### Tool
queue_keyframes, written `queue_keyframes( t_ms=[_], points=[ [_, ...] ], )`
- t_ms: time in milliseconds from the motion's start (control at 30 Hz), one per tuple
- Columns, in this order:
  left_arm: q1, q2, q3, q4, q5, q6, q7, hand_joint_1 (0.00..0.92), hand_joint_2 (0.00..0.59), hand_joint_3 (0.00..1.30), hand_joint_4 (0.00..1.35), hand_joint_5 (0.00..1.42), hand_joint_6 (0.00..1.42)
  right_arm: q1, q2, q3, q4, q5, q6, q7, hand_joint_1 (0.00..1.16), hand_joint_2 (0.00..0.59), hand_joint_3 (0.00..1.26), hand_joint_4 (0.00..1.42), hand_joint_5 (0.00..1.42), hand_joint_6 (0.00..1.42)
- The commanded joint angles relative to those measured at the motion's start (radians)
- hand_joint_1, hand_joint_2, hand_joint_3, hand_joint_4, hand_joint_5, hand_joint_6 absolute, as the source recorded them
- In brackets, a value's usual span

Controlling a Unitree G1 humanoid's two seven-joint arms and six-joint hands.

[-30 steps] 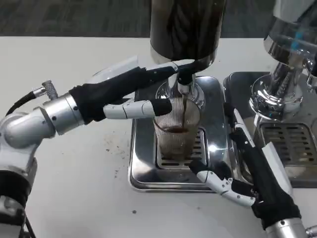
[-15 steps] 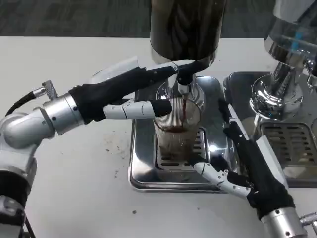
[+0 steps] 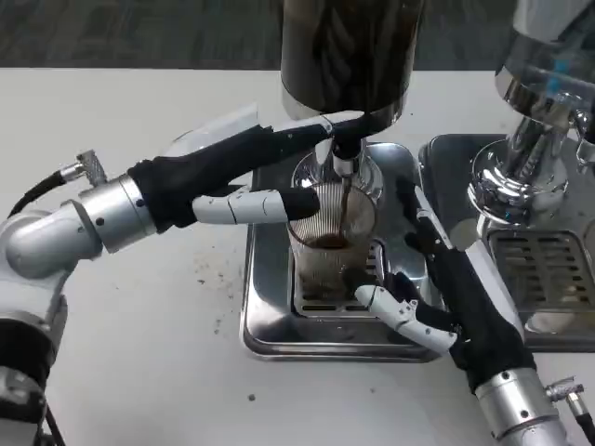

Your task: Grasp the cup under the faucet to collect the drink, then remove the cup.

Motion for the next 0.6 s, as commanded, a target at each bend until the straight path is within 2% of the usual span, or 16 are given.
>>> queue_keyframes(
  t_ms=[33, 600],
  points=[
    [0.029, 0.021, -0.023, 0.014, 0.047, 0.013, -0.023, 0.000, 0.042, 0.15, 0.03, 0.03, 0.00, -0.029, 0.007, -0.009, 0.033, 0.019, -0.009, 0.009, 0.59, 0.230, 0.00, 0.00, 0.00, 0.07],
    [0.042, 0.037, -0.019, -0.005, 0.042, 0.018, -0.022, 0.000, 0.039, 0.15, 0.03, 0.03, 0.00, -0.092, 0.015, -0.006, 0.099, 0.031, -0.018, 0.023, 0.58, 0.227, 0.00, 0.00, 0.00, 0.07]
  ],
)
